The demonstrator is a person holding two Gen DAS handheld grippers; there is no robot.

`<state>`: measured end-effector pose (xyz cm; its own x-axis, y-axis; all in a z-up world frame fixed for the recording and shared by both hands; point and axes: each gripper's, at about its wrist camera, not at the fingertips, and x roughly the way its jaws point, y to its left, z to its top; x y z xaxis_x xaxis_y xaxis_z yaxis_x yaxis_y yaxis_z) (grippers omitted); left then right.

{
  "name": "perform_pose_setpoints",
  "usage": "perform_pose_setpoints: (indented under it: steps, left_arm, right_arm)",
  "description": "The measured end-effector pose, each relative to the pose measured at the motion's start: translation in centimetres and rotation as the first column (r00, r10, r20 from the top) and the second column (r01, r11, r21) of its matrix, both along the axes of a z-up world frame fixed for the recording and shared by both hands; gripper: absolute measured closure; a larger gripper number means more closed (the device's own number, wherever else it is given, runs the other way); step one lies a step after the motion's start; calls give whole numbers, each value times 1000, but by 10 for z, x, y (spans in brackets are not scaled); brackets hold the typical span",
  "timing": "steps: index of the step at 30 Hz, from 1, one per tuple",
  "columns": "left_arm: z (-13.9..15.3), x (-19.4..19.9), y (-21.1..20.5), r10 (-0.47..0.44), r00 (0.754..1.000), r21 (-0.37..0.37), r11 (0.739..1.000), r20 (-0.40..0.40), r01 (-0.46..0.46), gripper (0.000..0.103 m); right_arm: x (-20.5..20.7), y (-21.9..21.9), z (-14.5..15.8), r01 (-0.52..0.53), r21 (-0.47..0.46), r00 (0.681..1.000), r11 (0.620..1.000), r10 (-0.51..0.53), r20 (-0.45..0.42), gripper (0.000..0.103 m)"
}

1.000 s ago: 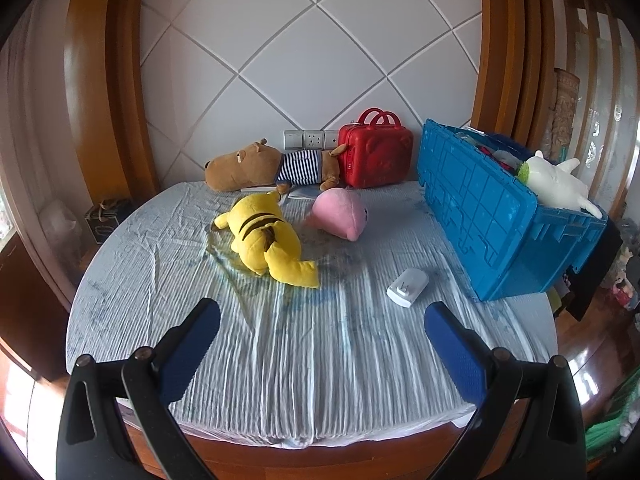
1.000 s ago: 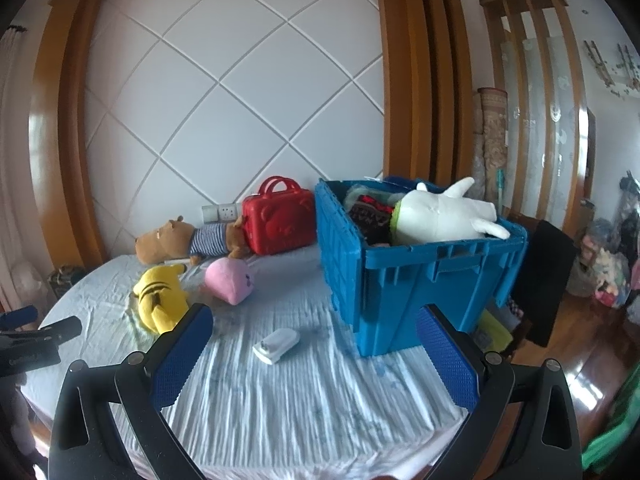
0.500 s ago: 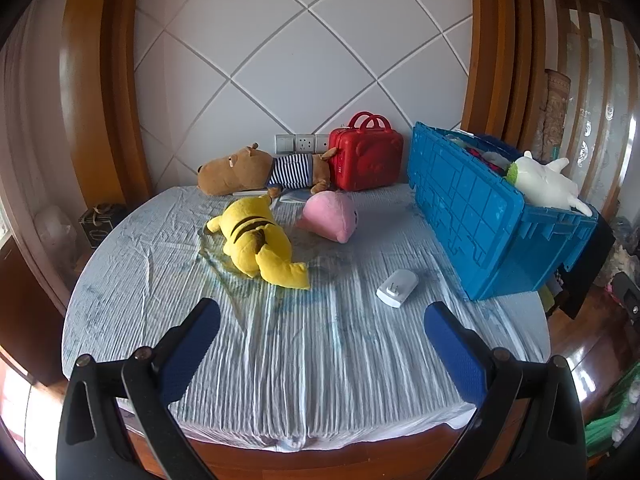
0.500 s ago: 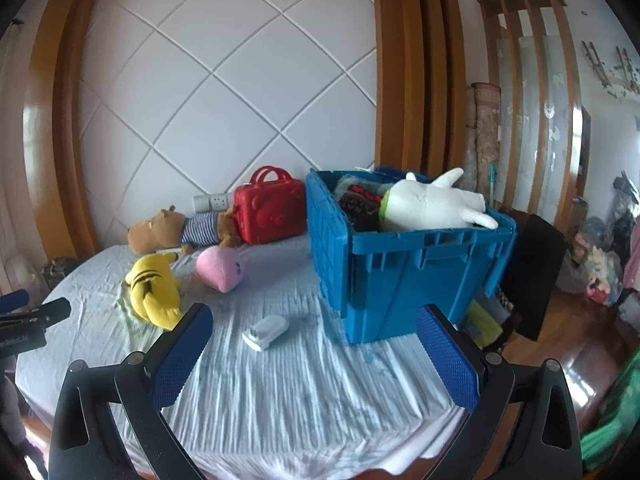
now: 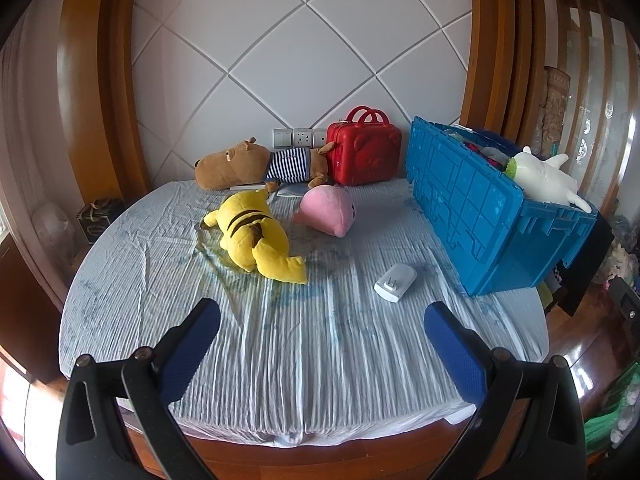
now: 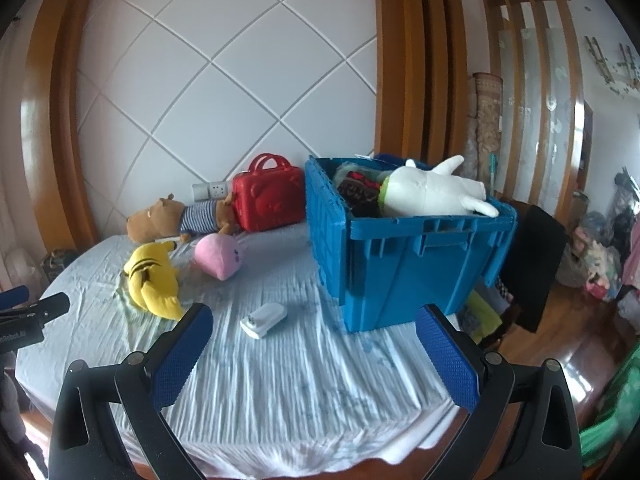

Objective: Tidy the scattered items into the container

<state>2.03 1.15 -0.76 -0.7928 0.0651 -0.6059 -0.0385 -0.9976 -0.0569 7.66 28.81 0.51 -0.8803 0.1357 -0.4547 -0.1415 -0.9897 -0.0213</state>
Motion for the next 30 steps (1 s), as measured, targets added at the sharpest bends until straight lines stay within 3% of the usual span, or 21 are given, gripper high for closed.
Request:
perform_pose_setpoints:
  steps: [18,30]
  left_arm:
    - [-5,-3,-16,5,1000,9,1000,14,-5,0]
    - [-14,-2,-69,33,999,14,999,35,-34,0]
  right_arm:
    - [-2,-5,0,14,-7,1000,1000,-14,13,0]
    - [-11,-47,-4,-11,-10,999,1000,12,34,0]
